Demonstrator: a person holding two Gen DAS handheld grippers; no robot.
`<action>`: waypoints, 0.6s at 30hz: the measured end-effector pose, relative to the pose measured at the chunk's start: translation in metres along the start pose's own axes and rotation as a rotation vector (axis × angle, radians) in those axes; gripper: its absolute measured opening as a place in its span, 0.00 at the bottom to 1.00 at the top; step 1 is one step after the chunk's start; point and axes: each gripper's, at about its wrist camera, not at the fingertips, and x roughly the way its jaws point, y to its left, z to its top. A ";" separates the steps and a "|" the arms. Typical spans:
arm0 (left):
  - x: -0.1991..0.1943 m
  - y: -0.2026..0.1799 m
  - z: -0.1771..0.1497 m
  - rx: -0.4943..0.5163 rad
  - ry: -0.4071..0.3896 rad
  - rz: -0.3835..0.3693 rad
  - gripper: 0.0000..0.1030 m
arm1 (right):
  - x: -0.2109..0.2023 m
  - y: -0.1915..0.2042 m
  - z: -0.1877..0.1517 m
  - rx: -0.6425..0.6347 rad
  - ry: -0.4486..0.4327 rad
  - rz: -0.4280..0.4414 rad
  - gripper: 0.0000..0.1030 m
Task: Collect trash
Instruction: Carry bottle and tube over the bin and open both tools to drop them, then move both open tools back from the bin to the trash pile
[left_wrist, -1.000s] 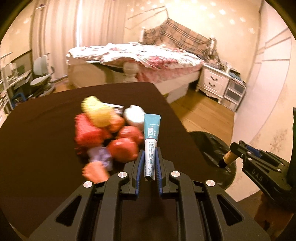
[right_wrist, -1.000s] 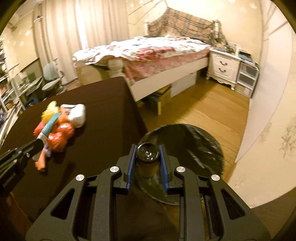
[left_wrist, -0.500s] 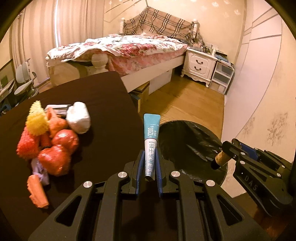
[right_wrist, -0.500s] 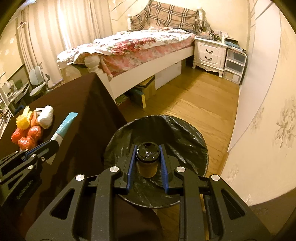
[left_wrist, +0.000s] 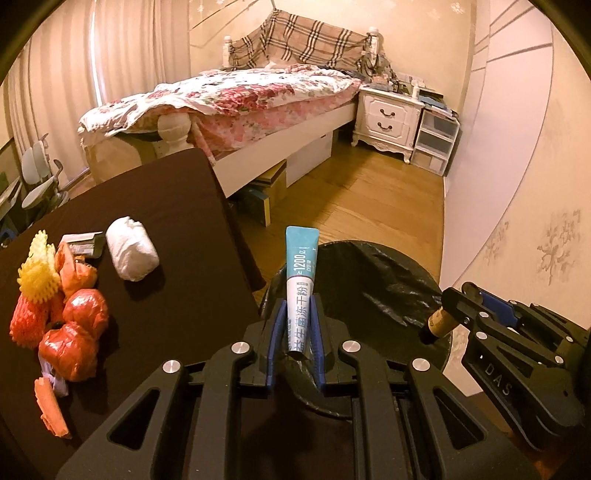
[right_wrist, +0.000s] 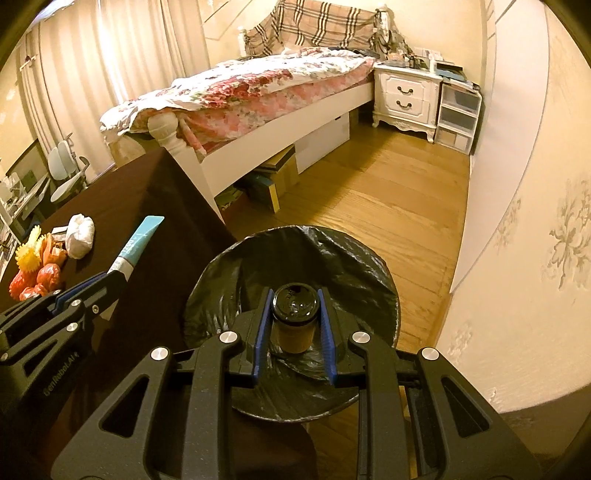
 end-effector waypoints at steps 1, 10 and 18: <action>0.000 -0.002 -0.002 0.003 -0.002 0.004 0.19 | 0.000 0.000 0.001 0.003 -0.003 -0.002 0.25; -0.005 -0.003 -0.002 -0.003 -0.022 0.020 0.53 | -0.003 -0.012 0.001 0.037 -0.022 -0.020 0.45; -0.013 0.006 -0.004 -0.039 -0.030 0.031 0.65 | -0.010 -0.018 0.000 0.057 -0.031 -0.034 0.55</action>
